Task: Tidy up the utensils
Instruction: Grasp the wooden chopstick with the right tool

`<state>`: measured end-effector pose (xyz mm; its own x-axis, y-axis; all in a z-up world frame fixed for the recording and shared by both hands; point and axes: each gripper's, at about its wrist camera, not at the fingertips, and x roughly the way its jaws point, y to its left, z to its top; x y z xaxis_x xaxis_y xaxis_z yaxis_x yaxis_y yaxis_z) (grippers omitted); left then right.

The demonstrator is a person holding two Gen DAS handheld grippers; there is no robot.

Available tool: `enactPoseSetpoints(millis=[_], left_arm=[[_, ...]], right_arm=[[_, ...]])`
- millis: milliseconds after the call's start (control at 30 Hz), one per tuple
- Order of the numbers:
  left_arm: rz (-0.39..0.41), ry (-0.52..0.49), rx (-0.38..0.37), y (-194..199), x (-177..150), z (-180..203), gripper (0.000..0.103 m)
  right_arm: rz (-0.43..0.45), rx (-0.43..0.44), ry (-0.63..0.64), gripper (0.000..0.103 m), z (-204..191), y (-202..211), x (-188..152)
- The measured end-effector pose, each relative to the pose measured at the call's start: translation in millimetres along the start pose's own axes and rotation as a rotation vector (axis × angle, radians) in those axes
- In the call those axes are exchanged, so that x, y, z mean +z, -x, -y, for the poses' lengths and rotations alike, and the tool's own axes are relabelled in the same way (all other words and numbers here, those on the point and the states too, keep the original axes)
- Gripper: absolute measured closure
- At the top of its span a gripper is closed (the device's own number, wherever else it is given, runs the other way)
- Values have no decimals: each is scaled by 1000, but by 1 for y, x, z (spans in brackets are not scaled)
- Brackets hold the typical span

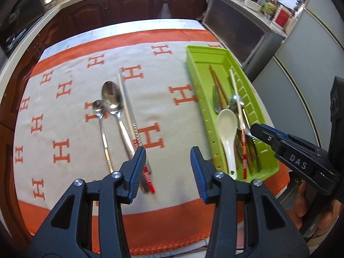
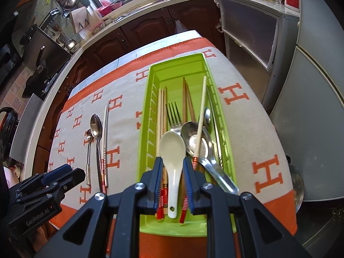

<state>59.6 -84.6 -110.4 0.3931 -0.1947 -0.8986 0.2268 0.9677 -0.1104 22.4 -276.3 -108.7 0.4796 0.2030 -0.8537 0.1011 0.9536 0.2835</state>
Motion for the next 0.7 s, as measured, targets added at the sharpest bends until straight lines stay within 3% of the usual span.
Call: enactPoseSetpoints(millis=[267,467,700], left_arm=[[10,50,27,1,-13,-36,63],[68,69,79,6,-23,-66,63],[92,144,46,13,-28,-110,63]], right_arm=[[-10,-1,57,84,-30,-3,-3],[-34,-2,114,84,-61,-15,0],[-69,20,167,84,-90,-35,5]])
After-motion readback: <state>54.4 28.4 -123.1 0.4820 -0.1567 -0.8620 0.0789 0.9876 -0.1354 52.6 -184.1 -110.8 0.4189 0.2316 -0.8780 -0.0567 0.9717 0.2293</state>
